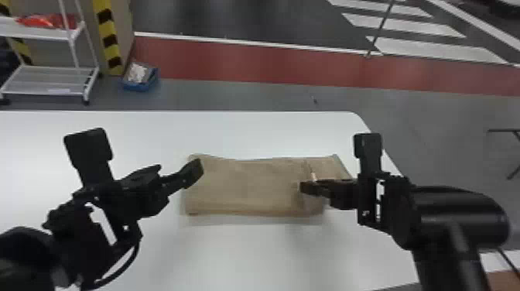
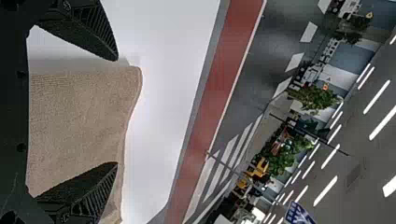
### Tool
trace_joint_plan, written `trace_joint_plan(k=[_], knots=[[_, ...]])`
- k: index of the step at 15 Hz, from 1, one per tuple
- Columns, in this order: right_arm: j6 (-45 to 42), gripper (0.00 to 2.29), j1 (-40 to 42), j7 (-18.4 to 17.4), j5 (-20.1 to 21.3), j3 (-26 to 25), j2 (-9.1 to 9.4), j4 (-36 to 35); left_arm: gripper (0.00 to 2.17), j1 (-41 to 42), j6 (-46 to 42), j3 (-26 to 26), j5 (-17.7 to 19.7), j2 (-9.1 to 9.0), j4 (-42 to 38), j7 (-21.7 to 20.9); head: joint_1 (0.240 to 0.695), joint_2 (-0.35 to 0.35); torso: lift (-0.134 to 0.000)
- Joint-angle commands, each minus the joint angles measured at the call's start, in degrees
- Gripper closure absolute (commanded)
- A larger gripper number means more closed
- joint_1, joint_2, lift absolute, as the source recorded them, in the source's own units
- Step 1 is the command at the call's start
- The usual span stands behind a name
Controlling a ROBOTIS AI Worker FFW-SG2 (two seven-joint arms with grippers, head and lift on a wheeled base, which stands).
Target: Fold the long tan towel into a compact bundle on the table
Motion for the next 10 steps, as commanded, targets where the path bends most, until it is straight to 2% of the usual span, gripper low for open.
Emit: trace_joint_plan(k=[1, 2, 10], knots=[[0.31, 0.82, 0.03, 0.02, 2.58, 0.91, 0.02, -0.76, 0.09, 0.11, 0.01, 0.0, 0.05, -0.04, -0.01, 0.0, 0.695, -0.21, -0.125], [0.66, 0.94, 0.03, 0.11, 2.58, 0.91, 0.02, -0.76, 0.09, 0.2, 0.01, 0.0, 0.14, -0.04, -0.01, 0.0, 0.695, -0.211, -0.125], [2.6, 0.94, 0.03, 0.2, 2.5, 0.38, -0.07, -0.76, 0.09, 1.25, 1.06, 0.09, 0.14, 0.05, -0.89, -0.09, 0.695, -0.221, -0.125]])
